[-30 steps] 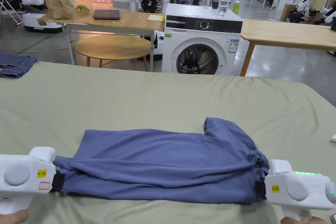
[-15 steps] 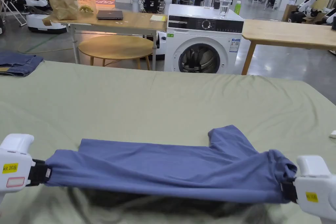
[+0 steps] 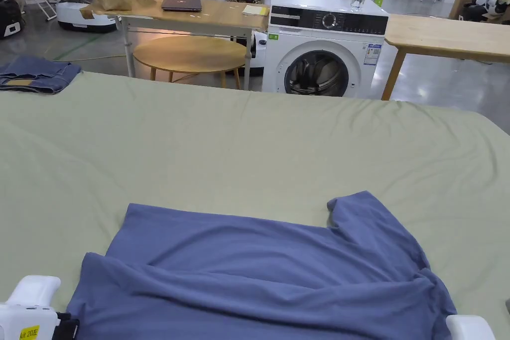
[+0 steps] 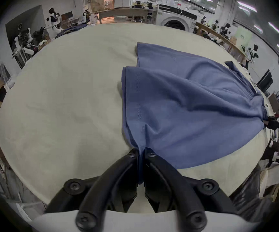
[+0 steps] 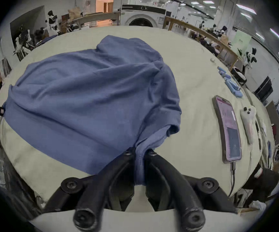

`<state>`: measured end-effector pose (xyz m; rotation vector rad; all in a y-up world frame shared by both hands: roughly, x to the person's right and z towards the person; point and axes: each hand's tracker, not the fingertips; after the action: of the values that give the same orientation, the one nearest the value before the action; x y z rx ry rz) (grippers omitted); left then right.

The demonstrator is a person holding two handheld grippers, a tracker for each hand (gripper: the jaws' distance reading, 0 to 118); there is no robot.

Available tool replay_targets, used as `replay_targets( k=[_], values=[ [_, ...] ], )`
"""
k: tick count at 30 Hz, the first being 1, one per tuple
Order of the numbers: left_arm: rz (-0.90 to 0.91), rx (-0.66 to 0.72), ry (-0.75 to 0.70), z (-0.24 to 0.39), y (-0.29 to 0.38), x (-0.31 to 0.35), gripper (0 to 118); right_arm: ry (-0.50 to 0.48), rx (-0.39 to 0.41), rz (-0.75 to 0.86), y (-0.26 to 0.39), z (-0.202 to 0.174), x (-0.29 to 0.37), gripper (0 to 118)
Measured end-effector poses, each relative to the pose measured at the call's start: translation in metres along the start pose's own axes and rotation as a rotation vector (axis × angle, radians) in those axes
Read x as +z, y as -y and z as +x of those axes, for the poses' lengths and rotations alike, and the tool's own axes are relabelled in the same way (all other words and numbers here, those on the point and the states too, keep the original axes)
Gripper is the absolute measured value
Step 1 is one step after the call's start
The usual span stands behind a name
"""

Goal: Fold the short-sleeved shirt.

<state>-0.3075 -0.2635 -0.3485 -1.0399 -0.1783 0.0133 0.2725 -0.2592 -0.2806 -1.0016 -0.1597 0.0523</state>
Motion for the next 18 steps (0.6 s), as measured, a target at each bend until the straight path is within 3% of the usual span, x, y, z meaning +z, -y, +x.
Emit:
replay_targets(
  k=[2, 4, 5, 6, 8, 15, 16, 18],
  values=[
    [0.003, -0.004, -0.001, 0.001, -0.005, 0.003, 0, 0.011, 0.006, -0.003, -0.005, 0.000, 0.006, 14],
    [0.002, -0.006, -0.007, 0.005, -0.010, 0.012, 1, 0.086, 0.012, 0.042, -0.011, -0.002, 0.020, 38],
    [0.013, -0.007, -0.009, 0.008, -0.013, 0.018, 12, 0.103, 0.004, 0.099, -0.015, -0.003, 0.030, 55],
    [0.061, -0.017, -0.020, 0.011, -0.017, 0.024, 26, 0.106, -0.016, 0.153, -0.020, -0.004, 0.041, 59],
    [0.132, -0.018, -0.015, 0.017, -0.026, 0.037, 42, 0.094, -0.058, 0.233, -0.033, -0.008, 0.059, 59],
    [0.516, -0.024, -0.020, 0.053, -0.058, 0.071, 43, 0.026, -0.112, 0.596, -0.066, -0.059, 0.088, 58],
    [0.571, -0.024, -0.029, 0.058, -0.060, 0.075, 43, 0.015, -0.118, 0.637, -0.069, -0.068, 0.089, 54],
    [0.682, -0.032, -0.051, 0.070, -0.063, 0.083, 25, 0.007, -0.130, 0.706, -0.075, -0.085, 0.090, 25]
  ],
)
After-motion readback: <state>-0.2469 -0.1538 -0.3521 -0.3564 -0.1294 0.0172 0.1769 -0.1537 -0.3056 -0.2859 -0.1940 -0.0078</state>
